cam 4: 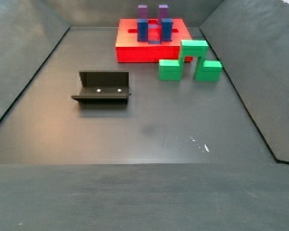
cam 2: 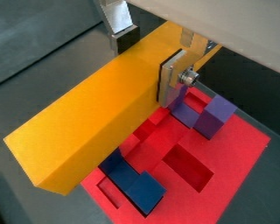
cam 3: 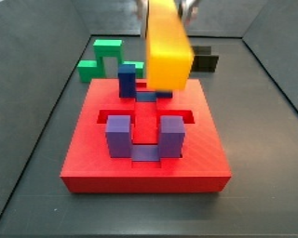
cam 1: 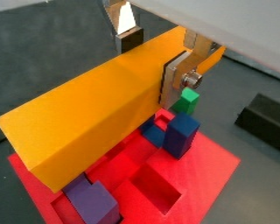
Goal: Pick up the yellow object. Move up. Move to above the board. Insert the yellow object.
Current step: Insert the yellow object.
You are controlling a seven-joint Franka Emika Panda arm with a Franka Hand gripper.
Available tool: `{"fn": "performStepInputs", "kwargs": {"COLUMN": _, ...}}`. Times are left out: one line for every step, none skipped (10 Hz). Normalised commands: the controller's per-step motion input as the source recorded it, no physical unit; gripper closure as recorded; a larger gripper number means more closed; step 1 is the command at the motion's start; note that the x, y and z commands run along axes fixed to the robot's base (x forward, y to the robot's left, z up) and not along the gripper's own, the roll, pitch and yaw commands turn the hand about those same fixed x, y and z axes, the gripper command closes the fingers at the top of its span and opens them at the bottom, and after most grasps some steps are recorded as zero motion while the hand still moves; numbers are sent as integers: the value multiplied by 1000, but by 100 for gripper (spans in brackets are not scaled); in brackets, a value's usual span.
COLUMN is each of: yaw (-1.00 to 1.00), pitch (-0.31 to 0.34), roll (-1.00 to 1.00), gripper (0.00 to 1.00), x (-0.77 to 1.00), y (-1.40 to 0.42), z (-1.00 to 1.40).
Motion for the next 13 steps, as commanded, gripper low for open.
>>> {"fn": "performStepInputs", "kwargs": {"yaw": 0, "pitch": -17, "roll": -4, "gripper": 100, "x": 0, "y": 0, "z": -100}}
{"fn": "performStepInputs", "kwargs": {"yaw": 0, "pitch": -73, "roll": -86, "gripper": 100, "x": 0, "y": 0, "z": -311}}
{"fn": "performStepInputs", "kwargs": {"yaw": 0, "pitch": -151, "roll": -14, "gripper": 100, "x": 0, "y": 0, "z": -469}}
{"fn": "performStepInputs", "kwargs": {"yaw": 0, "pitch": -236, "roll": 0, "gripper": 100, "x": -20, "y": 0, "z": -280}}
{"fn": "performStepInputs", "kwargs": {"yaw": 0, "pitch": -220, "roll": 13, "gripper": 100, "x": -43, "y": 0, "z": -151}}
{"fn": "performStepInputs", "kwargs": {"yaw": 0, "pitch": -189, "roll": 16, "gripper": 100, "x": -129, "y": 0, "z": -51}}
{"fn": "performStepInputs", "kwargs": {"yaw": 0, "pitch": -203, "roll": 0, "gripper": 100, "x": -223, "y": 0, "z": -57}}
{"fn": "performStepInputs", "kwargs": {"yaw": 0, "pitch": -243, "roll": 11, "gripper": 100, "x": -229, "y": 0, "z": -137}}
{"fn": "performStepInputs", "kwargs": {"yaw": 0, "pitch": -264, "roll": 24, "gripper": 100, "x": -257, "y": 0, "z": -117}}
{"fn": "performStepInputs", "kwargs": {"yaw": 0, "pitch": -233, "roll": 60, "gripper": 100, "x": -211, "y": 0, "z": -74}}
{"fn": "performStepInputs", "kwargs": {"yaw": 0, "pitch": -213, "roll": 101, "gripper": 100, "x": -117, "y": -11, "z": -89}}
{"fn": "performStepInputs", "kwargs": {"yaw": 3, "pitch": -160, "roll": 270, "gripper": 100, "x": 0, "y": -91, "z": -29}}
{"fn": "performStepInputs", "kwargs": {"yaw": 43, "pitch": -150, "roll": 310, "gripper": 100, "x": 31, "y": -94, "z": -23}}
